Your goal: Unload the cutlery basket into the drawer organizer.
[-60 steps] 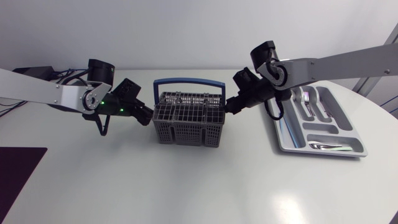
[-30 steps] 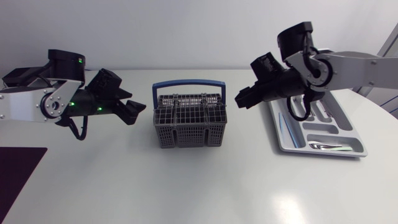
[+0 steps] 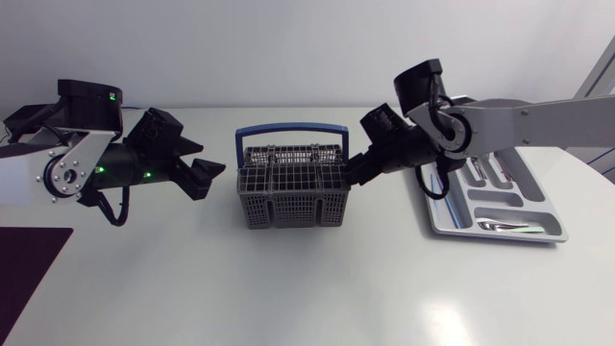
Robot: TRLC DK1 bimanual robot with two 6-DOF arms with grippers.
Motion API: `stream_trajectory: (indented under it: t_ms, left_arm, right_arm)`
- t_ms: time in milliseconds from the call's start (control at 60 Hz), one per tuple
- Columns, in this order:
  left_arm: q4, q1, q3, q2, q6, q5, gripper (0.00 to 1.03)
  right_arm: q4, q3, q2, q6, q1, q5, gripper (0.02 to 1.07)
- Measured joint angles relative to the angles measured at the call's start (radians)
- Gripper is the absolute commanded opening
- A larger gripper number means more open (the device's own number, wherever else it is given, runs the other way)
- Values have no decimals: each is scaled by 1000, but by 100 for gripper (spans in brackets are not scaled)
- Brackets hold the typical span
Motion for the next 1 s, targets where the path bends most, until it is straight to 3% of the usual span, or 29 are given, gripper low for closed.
stream_trajectory:
  t_ms: [267,517,883,1000]
  left_arm:
    - [8,-23,0,-2,-4,0,99]
    - [8,-30,0,-52,-19,0,99]
    - [19,-15,-45,-214,-73,-5,99]
    - [19,5,-73,-271,-92,-9,99]
  right_arm:
    - [17,-22,0,3,13,18,52]
    - [17,-70,-193,3,11,18,53]
    - [17,-211,-424,3,-47,18,74]
    - [17,-252,-492,3,-69,19,86]
